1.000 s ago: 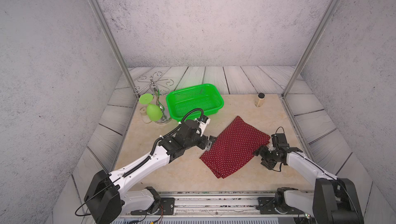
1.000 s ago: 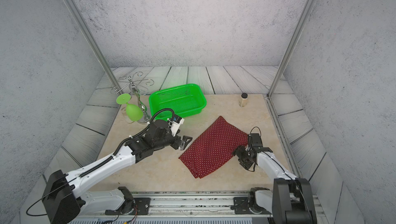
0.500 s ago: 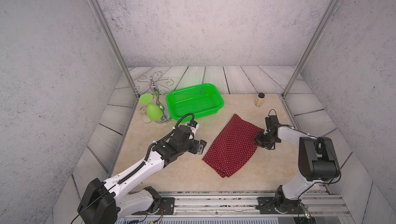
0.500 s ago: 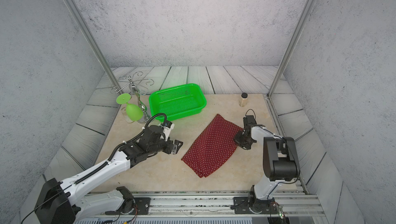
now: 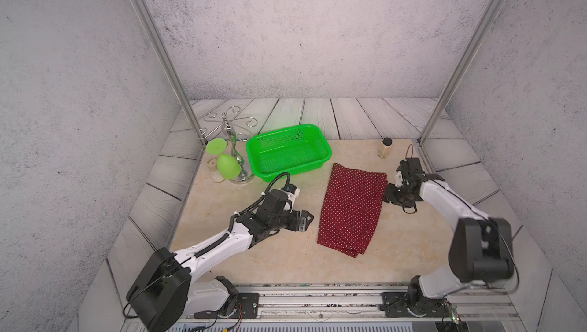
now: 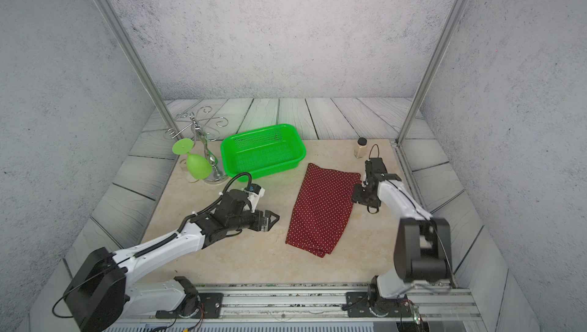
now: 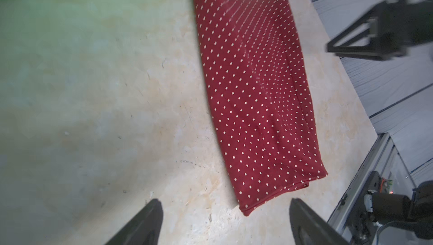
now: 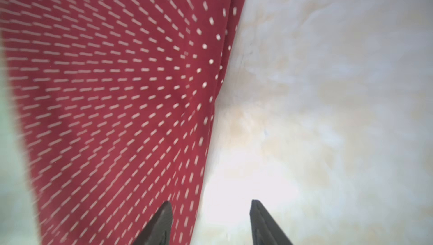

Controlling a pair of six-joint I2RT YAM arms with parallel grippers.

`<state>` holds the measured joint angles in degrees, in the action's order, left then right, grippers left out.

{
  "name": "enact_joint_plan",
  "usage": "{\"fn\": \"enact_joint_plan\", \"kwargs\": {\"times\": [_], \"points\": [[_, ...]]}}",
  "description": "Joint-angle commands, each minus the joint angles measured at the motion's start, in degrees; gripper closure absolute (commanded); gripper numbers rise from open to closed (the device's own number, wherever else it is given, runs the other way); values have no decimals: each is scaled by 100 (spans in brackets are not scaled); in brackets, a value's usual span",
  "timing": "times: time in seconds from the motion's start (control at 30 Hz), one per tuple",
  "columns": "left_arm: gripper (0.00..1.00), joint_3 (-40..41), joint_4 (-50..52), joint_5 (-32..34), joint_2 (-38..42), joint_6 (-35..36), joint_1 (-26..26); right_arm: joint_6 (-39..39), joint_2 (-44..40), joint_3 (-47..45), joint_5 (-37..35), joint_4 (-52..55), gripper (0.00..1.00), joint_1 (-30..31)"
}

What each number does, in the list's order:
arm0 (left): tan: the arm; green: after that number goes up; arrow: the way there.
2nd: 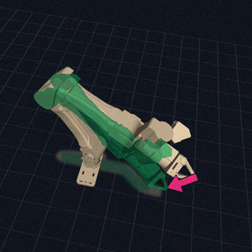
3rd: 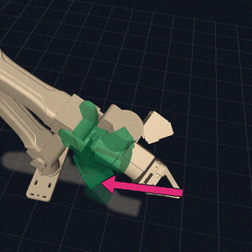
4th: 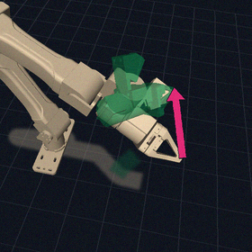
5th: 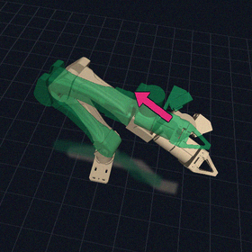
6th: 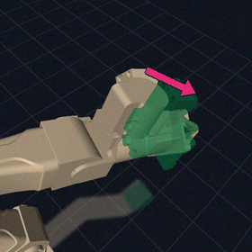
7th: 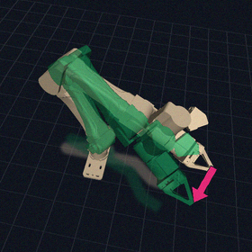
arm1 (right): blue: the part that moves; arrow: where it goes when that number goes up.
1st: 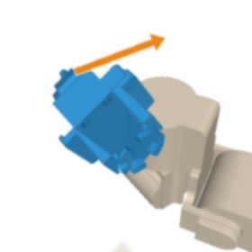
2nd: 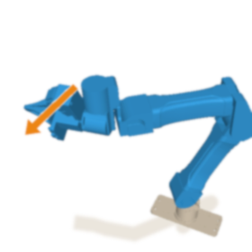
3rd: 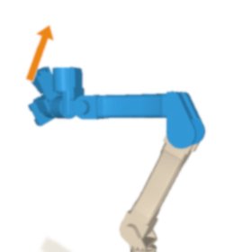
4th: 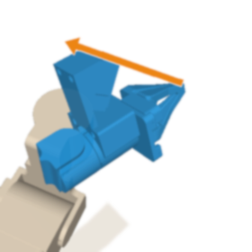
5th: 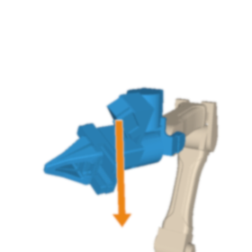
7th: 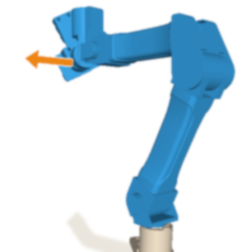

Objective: Roll up the skirts
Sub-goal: Adjust the skirt at the center of the board, then roll the skirt at the center of the board.

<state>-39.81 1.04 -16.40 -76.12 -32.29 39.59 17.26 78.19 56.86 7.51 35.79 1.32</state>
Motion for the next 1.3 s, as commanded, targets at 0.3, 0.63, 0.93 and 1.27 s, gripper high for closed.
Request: {"fn": "enact_joint_plan", "kwargs": {"times": [0.3, 0.63, 0.93, 1.27], "points": [[42, -2926, 2285, 328, -3449, -1319, 600, 571, -2746, -2188, 2172, -2601, 32, 378], [100, -3031, 2140, 411, -3736, -1845, 559, -800, -2707, -1914, 1693, -1683, 34, 1607], [71, -1395, 1069, -819, -2549, -1680, -191, -2625, -1914, -1338, 1015, -752, 25, 3906], [49, 38, 2024, 435, 518, -1301, -1384, -2297, 327, -608, -681, -806, 17, 5565]]}}
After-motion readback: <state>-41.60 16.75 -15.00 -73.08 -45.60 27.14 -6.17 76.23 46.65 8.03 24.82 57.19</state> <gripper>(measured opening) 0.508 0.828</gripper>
